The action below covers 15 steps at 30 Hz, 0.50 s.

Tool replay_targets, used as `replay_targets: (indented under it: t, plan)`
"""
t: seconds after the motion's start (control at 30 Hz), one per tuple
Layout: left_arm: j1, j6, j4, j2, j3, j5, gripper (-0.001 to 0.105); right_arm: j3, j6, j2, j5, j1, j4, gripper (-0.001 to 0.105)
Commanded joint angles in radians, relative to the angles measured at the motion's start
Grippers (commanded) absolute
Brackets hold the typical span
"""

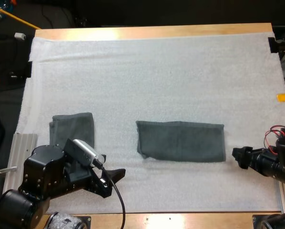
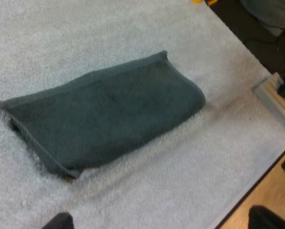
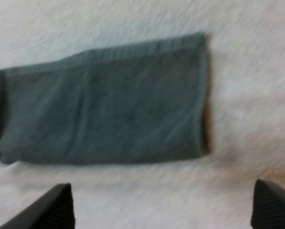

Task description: Pick towel from pile, fold and stack

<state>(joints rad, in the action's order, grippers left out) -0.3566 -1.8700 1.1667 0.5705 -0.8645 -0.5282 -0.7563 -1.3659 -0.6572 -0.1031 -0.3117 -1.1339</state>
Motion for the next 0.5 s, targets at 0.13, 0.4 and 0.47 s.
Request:
replay_targets:
  t: [0.13, 0.4, 0.47]
  plan:
    - [-0.001, -0.055, -0.074, -0.002, -0.006, -0.022, 0.069, -0.009, -0.054, -0.095, 0.048, 0.005, 0.078, 0.072]
    - [-0.001, -0.092, -0.087, -0.002, -0.006, -0.034, 0.069, -0.009, -0.074, -0.338, 0.04, 0.005, 0.195, 0.071]
    - [-0.001, -0.098, -0.087, -0.002, -0.006, -0.046, 0.069, -0.009, -0.078, -0.393, 0.033, 0.005, 0.213, 0.069]
